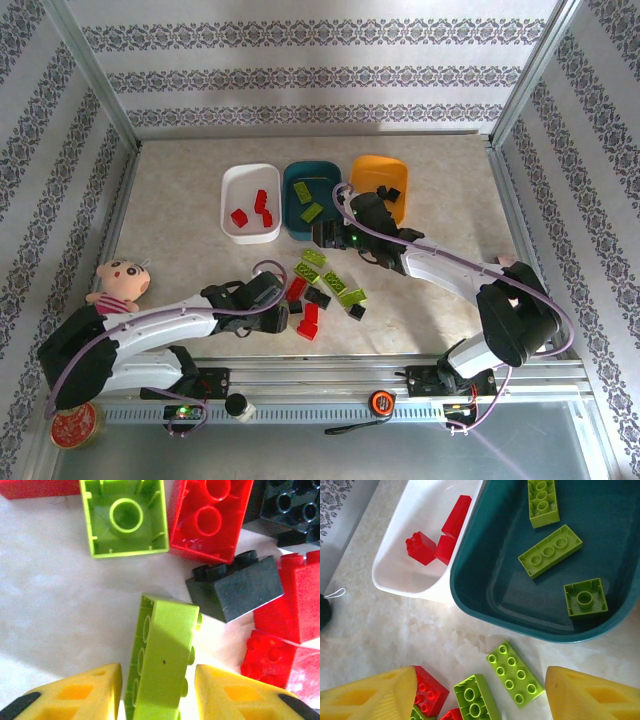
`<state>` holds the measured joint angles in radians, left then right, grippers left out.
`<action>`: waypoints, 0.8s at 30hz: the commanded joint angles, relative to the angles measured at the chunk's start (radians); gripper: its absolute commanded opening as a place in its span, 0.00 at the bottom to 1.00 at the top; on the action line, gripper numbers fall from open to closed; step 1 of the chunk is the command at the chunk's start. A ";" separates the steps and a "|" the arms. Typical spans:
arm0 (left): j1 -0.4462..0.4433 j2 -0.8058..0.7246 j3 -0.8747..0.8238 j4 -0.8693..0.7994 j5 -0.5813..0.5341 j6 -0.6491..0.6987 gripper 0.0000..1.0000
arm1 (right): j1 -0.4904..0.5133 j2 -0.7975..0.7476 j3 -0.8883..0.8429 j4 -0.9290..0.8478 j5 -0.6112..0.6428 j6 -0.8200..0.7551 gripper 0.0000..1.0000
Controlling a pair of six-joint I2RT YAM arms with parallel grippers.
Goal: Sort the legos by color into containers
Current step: Pick up the lego from the middle-left of the table.
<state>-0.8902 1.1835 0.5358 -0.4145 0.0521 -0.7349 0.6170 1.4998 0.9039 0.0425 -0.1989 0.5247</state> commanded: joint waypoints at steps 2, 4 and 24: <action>-0.013 -0.013 -0.027 -0.016 -0.021 -0.015 0.37 | -0.010 -0.020 -0.019 0.032 0.015 0.006 0.69; -0.013 0.006 -0.029 0.009 -0.013 -0.015 0.38 | -0.012 -0.022 -0.023 0.032 0.015 0.006 0.69; 0.194 0.081 0.281 0.126 0.008 0.178 0.22 | -0.071 -0.218 -0.197 0.035 0.073 0.029 0.69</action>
<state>-0.7521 1.1854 0.7353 -0.3794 0.0528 -0.6460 0.5533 1.3140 0.7334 0.0578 -0.1535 0.5404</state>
